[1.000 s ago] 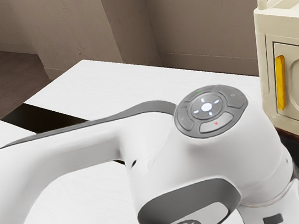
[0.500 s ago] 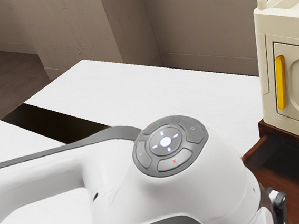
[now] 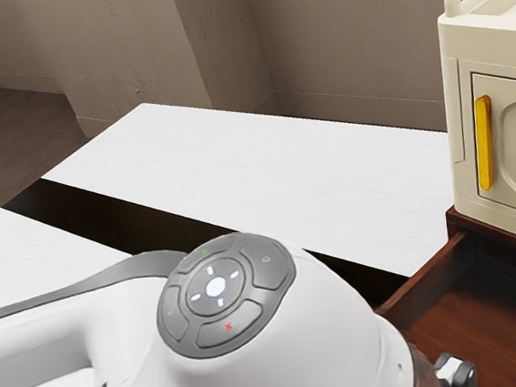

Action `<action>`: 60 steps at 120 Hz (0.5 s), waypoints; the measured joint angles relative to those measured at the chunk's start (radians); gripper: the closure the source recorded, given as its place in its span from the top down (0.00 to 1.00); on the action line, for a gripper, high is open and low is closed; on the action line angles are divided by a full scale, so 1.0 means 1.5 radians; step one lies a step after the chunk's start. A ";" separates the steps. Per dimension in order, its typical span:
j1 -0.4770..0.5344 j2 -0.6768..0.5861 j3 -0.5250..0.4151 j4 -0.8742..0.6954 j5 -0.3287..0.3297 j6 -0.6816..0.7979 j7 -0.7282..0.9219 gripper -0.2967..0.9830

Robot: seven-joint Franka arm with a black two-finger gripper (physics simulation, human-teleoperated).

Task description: Pull the drawer handle with one arm to open the drawer

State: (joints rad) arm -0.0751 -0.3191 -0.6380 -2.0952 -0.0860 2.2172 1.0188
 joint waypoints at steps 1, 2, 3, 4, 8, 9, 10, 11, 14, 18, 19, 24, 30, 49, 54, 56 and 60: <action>0.000 -0.002 0.000 0.000 -0.001 0.000 0.000 0.21; 0.000 -0.004 0.000 0.000 -0.002 0.000 0.001 0.21; 0.000 -0.006 0.001 0.001 -0.003 -0.001 0.001 0.21; 0.000 -0.008 0.001 0.001 -0.004 -0.001 0.001 0.21; -0.001 -0.015 0.005 0.002 -0.009 -0.003 0.003 0.21; -0.001 -0.017 0.006 0.003 -0.011 -0.003 0.003 0.21; -0.001 -0.019 0.007 0.003 -0.013 -0.004 0.004 0.22; -0.001 -0.022 0.008 0.003 -0.016 -0.005 0.005 0.22; -0.001 -0.032 0.015 0.005 -0.025 -0.007 0.007 0.23; -0.001 -0.047 0.022 0.008 -0.038 -0.012 0.011 0.24; -0.001 -0.051 0.023 0.010 -0.041 -0.014 0.012 0.24; -0.004 -0.068 0.035 0.022 -0.052 -0.023 0.017 0.25; -0.015 -0.086 0.056 0.042 -0.062 -0.040 0.022 0.29; -0.019 -0.092 0.124 0.144 -0.048 -0.165 0.036 0.54; -0.019 -0.093 0.160 0.157 -0.039 -0.210 0.039 0.58; -0.019 -0.093 0.174 0.163 -0.035 -0.227 0.041 0.59; -0.018 -0.094 0.201 0.175 -0.021 -0.259 0.043 0.62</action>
State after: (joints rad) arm -0.1029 -0.4594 -0.3367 -1.8324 -0.1177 1.8293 1.0833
